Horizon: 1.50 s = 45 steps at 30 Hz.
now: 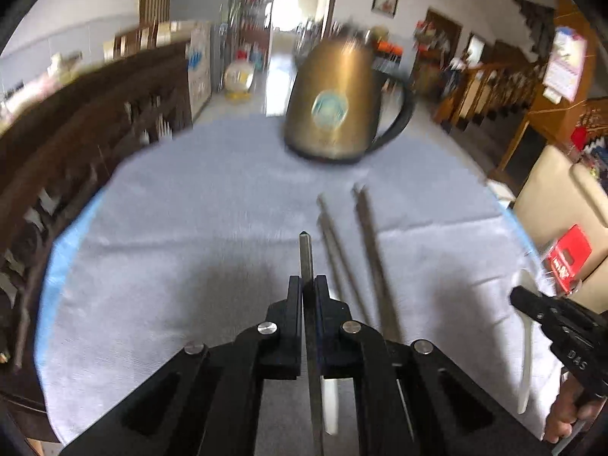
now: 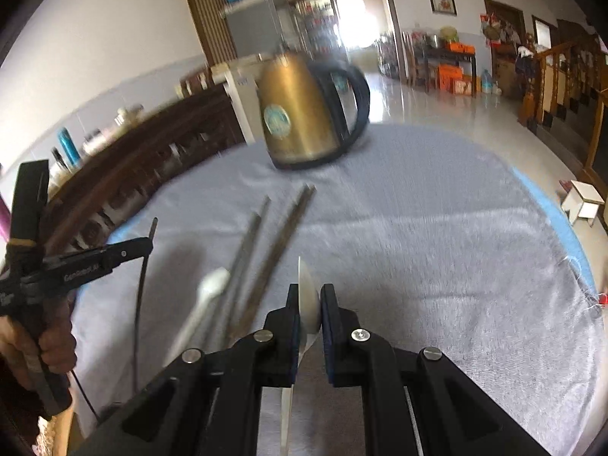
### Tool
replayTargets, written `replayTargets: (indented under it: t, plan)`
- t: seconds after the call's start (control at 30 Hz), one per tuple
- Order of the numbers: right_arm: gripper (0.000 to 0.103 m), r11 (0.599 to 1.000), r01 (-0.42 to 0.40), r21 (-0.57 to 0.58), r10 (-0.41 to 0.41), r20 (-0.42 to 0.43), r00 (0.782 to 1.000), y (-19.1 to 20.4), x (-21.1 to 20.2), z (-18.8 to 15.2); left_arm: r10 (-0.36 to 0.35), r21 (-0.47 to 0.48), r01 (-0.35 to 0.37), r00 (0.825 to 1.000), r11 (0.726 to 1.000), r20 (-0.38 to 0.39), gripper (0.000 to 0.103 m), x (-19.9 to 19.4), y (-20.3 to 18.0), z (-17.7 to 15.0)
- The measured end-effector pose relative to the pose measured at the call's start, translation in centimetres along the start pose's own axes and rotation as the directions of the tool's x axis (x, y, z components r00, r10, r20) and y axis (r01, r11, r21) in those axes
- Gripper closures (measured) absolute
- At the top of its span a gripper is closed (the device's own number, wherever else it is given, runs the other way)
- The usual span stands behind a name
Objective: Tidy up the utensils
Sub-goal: 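Close the left gripper on a dark chopstick while the right gripper holds the spoon, then lift the spoon with the right gripper and drop it into the grey cup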
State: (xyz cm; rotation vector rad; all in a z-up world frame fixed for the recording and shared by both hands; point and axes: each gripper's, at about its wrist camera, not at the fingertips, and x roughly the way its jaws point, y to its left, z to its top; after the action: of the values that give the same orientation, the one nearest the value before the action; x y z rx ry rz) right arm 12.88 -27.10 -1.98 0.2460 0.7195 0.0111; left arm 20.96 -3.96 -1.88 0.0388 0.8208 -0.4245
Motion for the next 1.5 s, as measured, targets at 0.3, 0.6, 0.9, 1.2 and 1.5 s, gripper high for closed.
replayTargets:
  t: [0.3, 0.6, 0.9, 1.2, 1.5]
  plan:
    - [0.092, 0.994, -0.108, 0.019, 0.101, 0.221, 0.970, 2.3, -6.3, 0.4, -0.036, 0.035, 0.028, 0.968, 0.999, 0.248, 0.098, -10.4, -2.1, 0.7]
    - [0.092, 0.988, -0.152, -0.009, 0.147, 0.335, 0.931, 5.9, -8.6, 0.1, -0.081, 0.037, 0.072, 0.927, 0.997, 0.365, 0.098, -15.9, -2.7, 0.6]
    - [0.092, 0.992, -0.118, -0.034, 0.122, 0.332, 0.935, 7.9, -7.0, -1.6, -0.145, 0.089, 0.118, 0.897, 0.989, 0.419, 0.098, -20.0, -4.1, 0.5]
    - [0.092, 0.996, -0.087, -0.020, 0.088, 0.312, 0.946, 6.5, -6.6, -3.4, -0.229, 0.132, 0.189, 0.871, 0.973, 0.436, 0.098, -23.3, -5.9, -0.2]
    - [0.092, 0.995, -0.097, -0.006, 0.095, 0.278, 0.956, 5.7, -6.7, -4.9, -0.242, 0.148, 0.200, 0.894, 0.969, 0.378, 0.098, -22.6, -7.2, -1.9]
